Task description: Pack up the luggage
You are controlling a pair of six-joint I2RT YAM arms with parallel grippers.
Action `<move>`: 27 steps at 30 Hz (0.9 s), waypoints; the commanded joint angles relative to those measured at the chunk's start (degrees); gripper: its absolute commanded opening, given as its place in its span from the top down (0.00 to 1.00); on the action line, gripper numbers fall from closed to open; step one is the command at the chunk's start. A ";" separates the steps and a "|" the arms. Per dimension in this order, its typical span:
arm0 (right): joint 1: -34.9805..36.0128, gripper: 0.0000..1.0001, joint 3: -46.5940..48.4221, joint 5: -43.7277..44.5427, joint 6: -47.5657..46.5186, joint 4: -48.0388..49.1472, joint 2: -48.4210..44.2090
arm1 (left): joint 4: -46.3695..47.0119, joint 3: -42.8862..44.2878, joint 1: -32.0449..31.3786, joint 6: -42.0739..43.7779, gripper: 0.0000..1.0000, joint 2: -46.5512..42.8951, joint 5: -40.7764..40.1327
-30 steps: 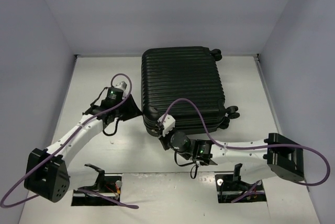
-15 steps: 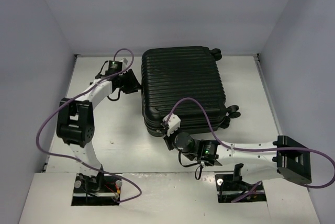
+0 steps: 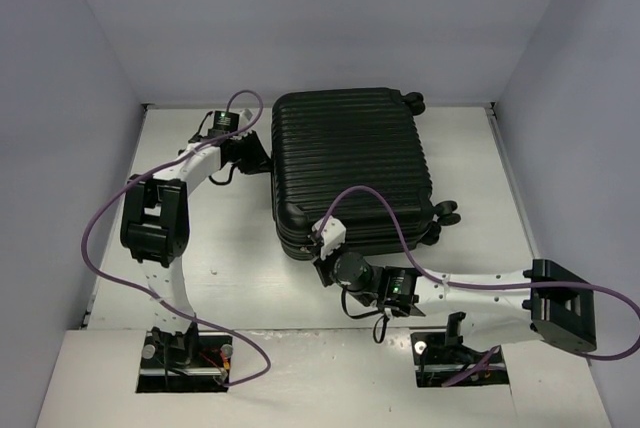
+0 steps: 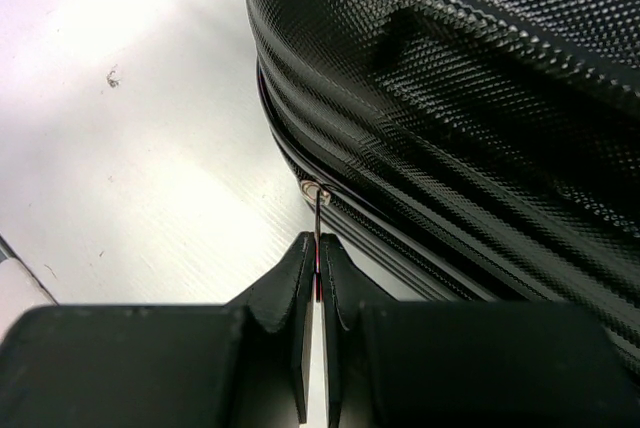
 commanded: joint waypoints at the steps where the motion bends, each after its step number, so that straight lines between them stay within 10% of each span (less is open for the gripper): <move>1: 0.04 1.00 3.76 2.13 -0.05 4.97 -0.59 | 3.74 -0.95 -3.10 -0.90 1.00 0.28 2.30; 9: -1.53 1.00 3.94 1.78 0.30 6.47 0.91 | 12.60 -15.79 -3.54 -10.82 1.00 -8.67 -4.11; 27: -32.91 1.00 4.46 -20.10 -7.52 -3.03 -7.01 | 23.43 -52.37 -16.81 -33.07 1.00 -44.37 -18.18</move>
